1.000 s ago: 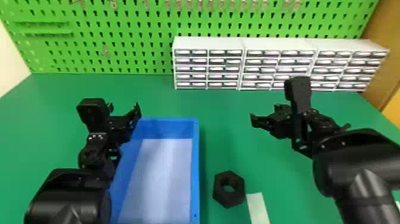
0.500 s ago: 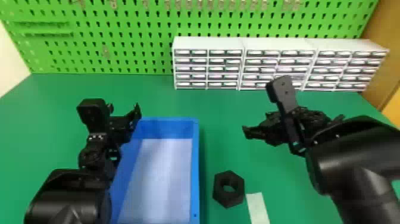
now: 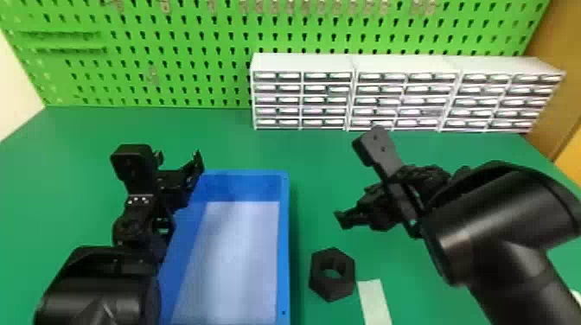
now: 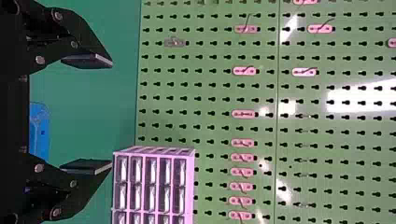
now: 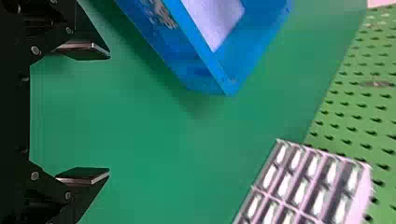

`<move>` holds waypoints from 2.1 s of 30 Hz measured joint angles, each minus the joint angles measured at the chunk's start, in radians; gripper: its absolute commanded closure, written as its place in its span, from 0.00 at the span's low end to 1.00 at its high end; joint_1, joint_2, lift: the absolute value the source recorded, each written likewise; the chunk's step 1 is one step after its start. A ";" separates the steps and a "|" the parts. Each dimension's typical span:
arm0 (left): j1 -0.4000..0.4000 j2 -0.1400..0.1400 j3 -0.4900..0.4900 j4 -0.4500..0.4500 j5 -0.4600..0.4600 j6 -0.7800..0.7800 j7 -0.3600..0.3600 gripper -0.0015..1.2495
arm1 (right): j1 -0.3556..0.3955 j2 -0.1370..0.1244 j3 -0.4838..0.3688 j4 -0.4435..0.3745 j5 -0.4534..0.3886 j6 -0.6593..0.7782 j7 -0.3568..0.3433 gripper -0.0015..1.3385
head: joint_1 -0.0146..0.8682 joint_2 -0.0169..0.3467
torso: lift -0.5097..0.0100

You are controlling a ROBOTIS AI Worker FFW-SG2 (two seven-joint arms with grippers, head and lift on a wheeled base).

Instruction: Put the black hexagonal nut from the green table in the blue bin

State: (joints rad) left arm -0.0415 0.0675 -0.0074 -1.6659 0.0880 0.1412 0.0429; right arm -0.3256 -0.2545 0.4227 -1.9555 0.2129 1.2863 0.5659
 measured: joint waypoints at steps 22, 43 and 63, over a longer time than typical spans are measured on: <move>0.002 0.000 0.001 0.002 -0.001 0.001 0.000 0.39 | -0.033 -0.023 0.106 0.082 -0.039 0.071 0.000 0.29 | 0.79 0.19 | 0.80; -0.001 0.000 -0.008 0.009 0.001 0.000 0.000 0.39 | -0.013 -0.014 0.123 0.158 -0.037 0.017 0.000 0.29 | 0.79 0.19 | 0.80; -0.003 0.000 -0.008 0.010 0.002 0.000 0.000 0.39 | -0.009 -0.019 0.121 0.198 -0.055 -0.011 0.000 0.30 | 0.79 0.19 | 0.80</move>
State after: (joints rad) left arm -0.0445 0.0675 -0.0154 -1.6555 0.0898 0.1412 0.0429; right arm -0.3347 -0.2732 0.5437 -1.7574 0.1578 1.2754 0.5660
